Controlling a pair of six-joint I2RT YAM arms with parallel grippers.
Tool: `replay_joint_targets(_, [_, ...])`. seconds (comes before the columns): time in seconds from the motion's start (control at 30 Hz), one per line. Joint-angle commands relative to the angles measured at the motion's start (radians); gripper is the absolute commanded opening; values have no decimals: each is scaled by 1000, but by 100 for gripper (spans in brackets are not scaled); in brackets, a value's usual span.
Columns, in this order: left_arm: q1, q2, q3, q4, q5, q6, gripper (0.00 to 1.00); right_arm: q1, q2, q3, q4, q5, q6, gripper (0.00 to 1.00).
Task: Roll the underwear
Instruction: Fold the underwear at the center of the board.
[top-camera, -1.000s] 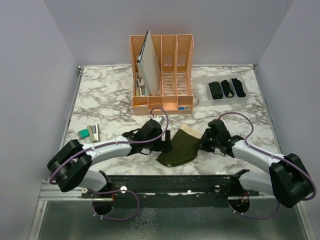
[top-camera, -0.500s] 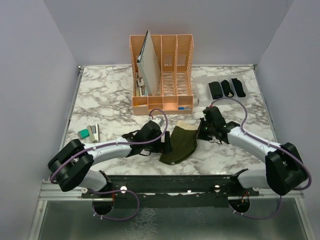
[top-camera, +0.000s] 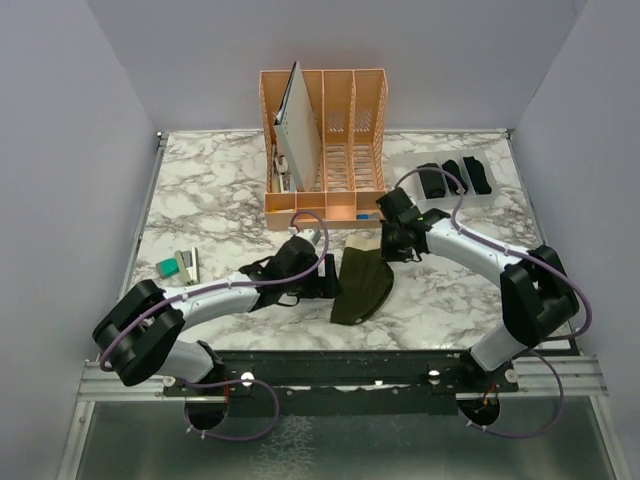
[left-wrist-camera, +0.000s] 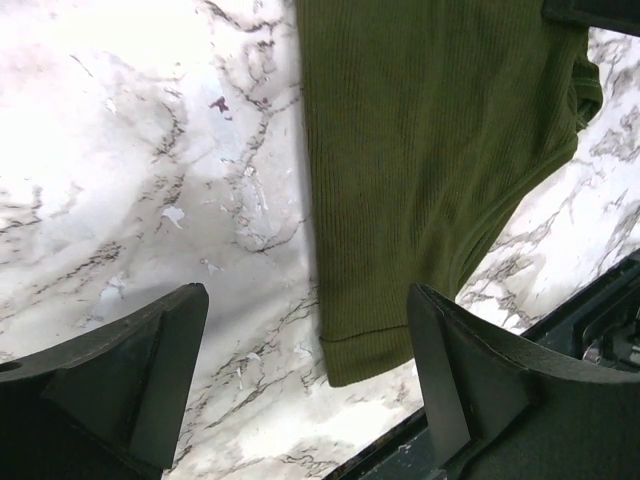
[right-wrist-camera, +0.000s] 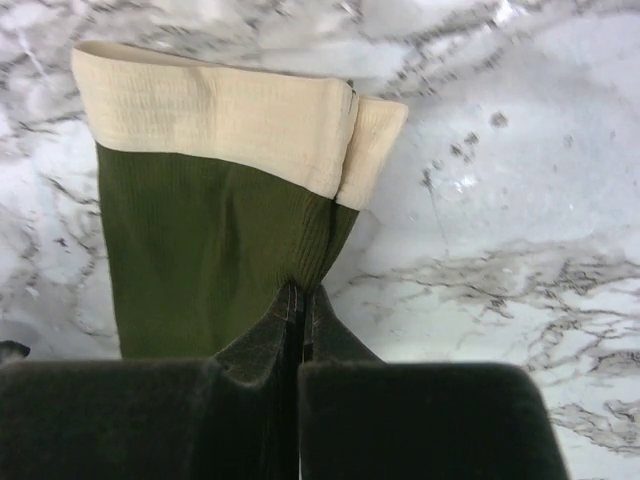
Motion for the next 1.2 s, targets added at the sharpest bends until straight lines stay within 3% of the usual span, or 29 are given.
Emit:
replay_joint_targets(0.0, [29, -44, -18, 16, -38, -26, 87, 69, 83, 125, -131, 157, -3, 0])
replay_joint_targets(0.33, [113, -161, -92, -51, -123, -109, 88, 274, 349, 440, -389, 470, 115, 1])
replay_joint_targets(0.73, [181, -422, -194, -153, -218, -180, 88, 387, 514, 655, -494, 532, 189, 1])
replay_joint_targets(1.17, [187, -637, -202, -333, -339, -217, 88, 456, 613, 742, -512, 516, 223, 2])
